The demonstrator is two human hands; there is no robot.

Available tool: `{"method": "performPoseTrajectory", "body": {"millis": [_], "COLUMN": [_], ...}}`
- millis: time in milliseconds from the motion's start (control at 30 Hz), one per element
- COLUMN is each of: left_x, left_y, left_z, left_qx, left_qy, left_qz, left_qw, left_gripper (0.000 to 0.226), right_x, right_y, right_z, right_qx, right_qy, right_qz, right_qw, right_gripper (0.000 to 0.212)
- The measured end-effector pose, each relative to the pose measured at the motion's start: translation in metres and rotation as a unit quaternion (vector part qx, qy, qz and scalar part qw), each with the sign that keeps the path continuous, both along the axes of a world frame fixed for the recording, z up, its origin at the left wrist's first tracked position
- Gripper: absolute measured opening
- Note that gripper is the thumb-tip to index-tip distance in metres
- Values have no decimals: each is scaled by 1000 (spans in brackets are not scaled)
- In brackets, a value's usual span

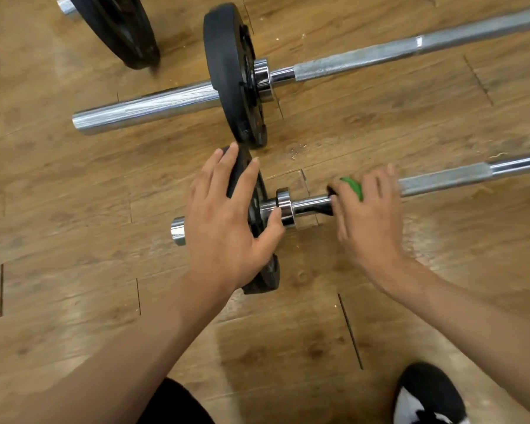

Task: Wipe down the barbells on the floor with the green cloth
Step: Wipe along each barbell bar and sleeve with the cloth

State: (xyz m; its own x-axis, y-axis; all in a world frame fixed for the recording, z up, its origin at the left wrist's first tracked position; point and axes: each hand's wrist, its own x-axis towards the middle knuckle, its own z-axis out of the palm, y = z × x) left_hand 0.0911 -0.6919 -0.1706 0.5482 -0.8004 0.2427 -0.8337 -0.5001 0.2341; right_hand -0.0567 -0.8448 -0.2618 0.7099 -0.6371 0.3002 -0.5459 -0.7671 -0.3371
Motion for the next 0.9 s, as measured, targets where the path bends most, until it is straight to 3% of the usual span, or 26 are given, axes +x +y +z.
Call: {"method": "performPoseTrajectory", "body": {"millis": [67, 167, 300, 467, 533, 633, 733, 900], "left_x": [-1, -1, -5, -12, -14, -17, -19, -23], "left_y": [1, 4, 5, 12, 13, 14, 18, 22], "left_z": [-1, 2, 0, -4, -5, -4, -3, -5], "left_qx": [8, 27, 22, -10, -11, -4, -4, -12], "left_qy": [-10, -7, -12, -28, -30, -26, -32, -29], "left_qz": [0, -1, -10, -6, -4, -6, -13, -17], "left_qw": [1000, 1000, 1000, 1000, 999, 1000, 999, 999], "left_gripper": [67, 68, 68, 67, 66, 66, 66, 66], "right_x": [25, 7, -68, -70, -40, 5, 9, -59], "right_y": [28, 5, -67, -66, -29, 27, 27, -55], "right_z": [-1, -6, -12, -4, -2, 0, 0, -8], "right_qx": [12, -30, -79, -14, -12, 17, -3, -75], "right_qy": [-6, 9, -2, 10, 6, -12, 5, 11], "right_qz": [72, 125, 40, -106, -80, 49, 119, 15], "right_qw": [997, 992, 996, 994, 997, 999, 993, 997], "right_gripper": [25, 31, 32, 29, 24, 25, 27, 30]}}
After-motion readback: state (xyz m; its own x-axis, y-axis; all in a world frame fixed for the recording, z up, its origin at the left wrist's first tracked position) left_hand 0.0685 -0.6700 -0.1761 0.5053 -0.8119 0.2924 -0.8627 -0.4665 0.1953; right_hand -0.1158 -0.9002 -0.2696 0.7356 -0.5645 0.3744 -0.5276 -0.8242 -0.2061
